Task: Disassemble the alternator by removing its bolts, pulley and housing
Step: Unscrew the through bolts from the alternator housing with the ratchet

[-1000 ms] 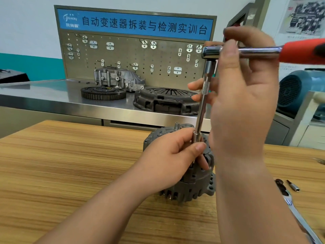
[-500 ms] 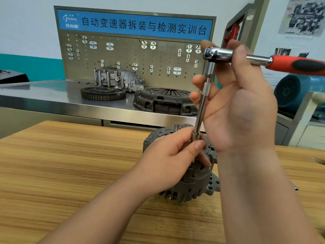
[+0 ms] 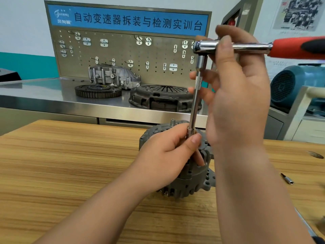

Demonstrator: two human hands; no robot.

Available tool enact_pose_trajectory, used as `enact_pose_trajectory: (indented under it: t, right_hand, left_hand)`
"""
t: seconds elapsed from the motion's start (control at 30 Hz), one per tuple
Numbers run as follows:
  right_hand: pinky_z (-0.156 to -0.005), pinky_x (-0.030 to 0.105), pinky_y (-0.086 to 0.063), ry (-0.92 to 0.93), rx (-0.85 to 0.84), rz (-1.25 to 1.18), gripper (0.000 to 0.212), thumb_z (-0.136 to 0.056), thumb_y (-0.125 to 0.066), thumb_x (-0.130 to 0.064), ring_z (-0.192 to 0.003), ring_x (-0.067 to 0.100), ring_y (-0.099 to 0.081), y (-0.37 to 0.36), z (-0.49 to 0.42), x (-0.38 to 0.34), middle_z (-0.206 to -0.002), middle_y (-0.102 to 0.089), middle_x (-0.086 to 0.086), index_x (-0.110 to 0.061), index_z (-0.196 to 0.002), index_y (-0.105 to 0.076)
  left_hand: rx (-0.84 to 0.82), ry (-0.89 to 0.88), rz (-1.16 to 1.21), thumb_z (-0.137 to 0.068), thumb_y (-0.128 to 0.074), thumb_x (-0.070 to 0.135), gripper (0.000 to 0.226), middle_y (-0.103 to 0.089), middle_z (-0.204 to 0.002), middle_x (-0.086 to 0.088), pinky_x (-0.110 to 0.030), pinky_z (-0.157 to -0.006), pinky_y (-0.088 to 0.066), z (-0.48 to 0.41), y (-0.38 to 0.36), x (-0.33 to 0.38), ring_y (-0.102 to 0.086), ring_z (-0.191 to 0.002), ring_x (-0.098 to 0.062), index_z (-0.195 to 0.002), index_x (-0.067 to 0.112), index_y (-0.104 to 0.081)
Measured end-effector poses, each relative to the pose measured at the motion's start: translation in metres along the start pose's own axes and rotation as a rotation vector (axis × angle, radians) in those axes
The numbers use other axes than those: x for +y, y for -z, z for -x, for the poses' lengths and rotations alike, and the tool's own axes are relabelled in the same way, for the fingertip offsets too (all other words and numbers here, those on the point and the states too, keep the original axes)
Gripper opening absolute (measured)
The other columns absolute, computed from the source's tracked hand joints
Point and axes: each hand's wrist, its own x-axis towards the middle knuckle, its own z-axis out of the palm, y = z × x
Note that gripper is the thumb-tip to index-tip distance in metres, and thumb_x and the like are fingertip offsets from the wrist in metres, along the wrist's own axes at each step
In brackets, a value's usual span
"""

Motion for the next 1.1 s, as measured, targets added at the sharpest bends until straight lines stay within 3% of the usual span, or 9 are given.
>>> enact_pose_trajectory:
  t: [0.1,0.23,0.5,0.57,0.7,0.8,0.87,0.97,1.1]
  right_hand:
    - [-0.055,0.028,-0.049,-0.201,-0.025,-0.242,0.014,-0.101,-0.044,-0.021,-0.066,0.017,-0.061,0.0013,-0.0034,-0.0011,-0.116,-0.065,0.012,-0.017,-0.109,-0.055]
    - [-0.055,0.026,-0.048,-0.261,-0.095,-0.368,0.015,-0.101,-0.042,-0.023,-0.064,0.016,-0.060,0.0033,-0.0052,-0.0007,-0.120,-0.060,0.014,-0.021,-0.108,-0.055]
    - [-0.055,0.037,-0.046,0.331,-0.129,0.250,0.017,-0.097,-0.050,-0.002,-0.062,0.015,-0.050,-0.0035,0.0012,0.0025,-0.088,-0.057,-0.002,-0.012,-0.109,-0.057]
    - [-0.052,0.040,-0.046,0.264,-0.109,0.211,0.015,-0.098,-0.050,-0.006,-0.061,0.020,-0.051,-0.0042,0.0022,0.0022,-0.086,-0.057,-0.003,-0.014,-0.108,-0.058]
    - [-0.055,0.026,-0.050,-0.035,-0.047,-0.076,0.015,-0.101,-0.045,-0.016,-0.064,0.017,-0.060,-0.0002,-0.0002,-0.0008,-0.106,-0.061,0.006,-0.018,-0.112,-0.056]
    - [-0.053,0.027,-0.049,-0.205,-0.041,-0.297,0.015,-0.102,-0.042,-0.022,-0.060,0.017,-0.061,0.0016,-0.0044,-0.0010,-0.123,-0.060,0.017,-0.016,-0.110,-0.053]
    - [-0.053,0.027,-0.048,-0.259,-0.076,-0.389,0.017,-0.102,-0.041,-0.025,-0.059,0.017,-0.061,0.0024,-0.0049,0.0003,-0.117,-0.064,0.014,-0.015,-0.107,-0.054]
    - [-0.054,0.026,-0.048,-0.218,-0.124,-0.366,0.017,-0.102,-0.039,-0.023,-0.060,0.016,-0.061,0.0012,-0.0031,0.0011,-0.112,-0.064,0.011,-0.016,-0.107,-0.054]
    - [-0.056,0.026,-0.049,0.039,-0.137,-0.094,0.012,-0.098,-0.048,-0.013,-0.065,0.015,-0.061,-0.0012,0.0007,0.0010,-0.096,-0.065,-0.002,-0.019,-0.103,-0.058]
  left_hand:
    - [0.001,-0.014,0.003,-0.092,-0.042,0.042,0.020,-0.067,-0.077,0.017,-0.057,-0.078,-0.050,0.0007,0.0014,0.0027,-0.062,-0.081,-0.031,-0.086,0.037,-0.060]
    - [0.027,-0.031,-0.009,-0.090,-0.043,0.037,0.029,-0.068,-0.076,0.015,-0.057,-0.078,-0.050,0.0001,-0.0013,0.0024,-0.062,-0.081,-0.033,-0.094,0.016,-0.062]
    - [0.046,0.039,-0.005,-0.087,-0.045,0.042,0.027,-0.074,-0.092,0.013,-0.058,-0.082,-0.051,-0.0014,-0.0034,0.0002,-0.065,-0.093,-0.036,-0.099,0.028,-0.064]
    - [0.041,0.033,-0.006,-0.087,-0.045,0.043,0.027,-0.074,-0.093,0.012,-0.057,-0.083,-0.052,-0.0014,-0.0032,0.0008,-0.065,-0.093,-0.035,-0.100,0.028,-0.063]
    - [0.023,-0.017,-0.023,-0.087,-0.040,0.054,0.044,-0.073,-0.088,0.011,-0.055,-0.082,-0.051,0.0003,-0.0019,0.0027,-0.064,-0.089,-0.030,-0.100,0.019,-0.064]
    - [0.029,-0.049,-0.030,-0.089,-0.040,0.050,0.036,-0.067,-0.075,0.015,-0.055,-0.077,-0.050,0.0012,-0.0016,0.0034,-0.061,-0.079,-0.029,-0.089,0.022,-0.061]
    - [0.028,-0.032,-0.025,-0.092,-0.042,0.044,0.028,-0.068,-0.077,0.016,-0.055,-0.076,-0.050,0.0012,-0.0022,0.0038,-0.061,-0.079,-0.034,-0.093,0.025,-0.062]
    - [0.034,0.007,-0.023,-0.089,-0.043,0.043,0.030,-0.071,-0.081,0.015,-0.055,-0.077,-0.051,0.0013,-0.0028,0.0046,-0.063,-0.083,-0.032,-0.097,0.024,-0.064]
    - [0.033,0.046,0.015,-0.087,-0.045,0.044,0.032,-0.074,-0.091,0.010,-0.057,-0.083,-0.051,0.0010,-0.0038,0.0056,-0.064,-0.092,-0.036,-0.102,0.024,-0.065]
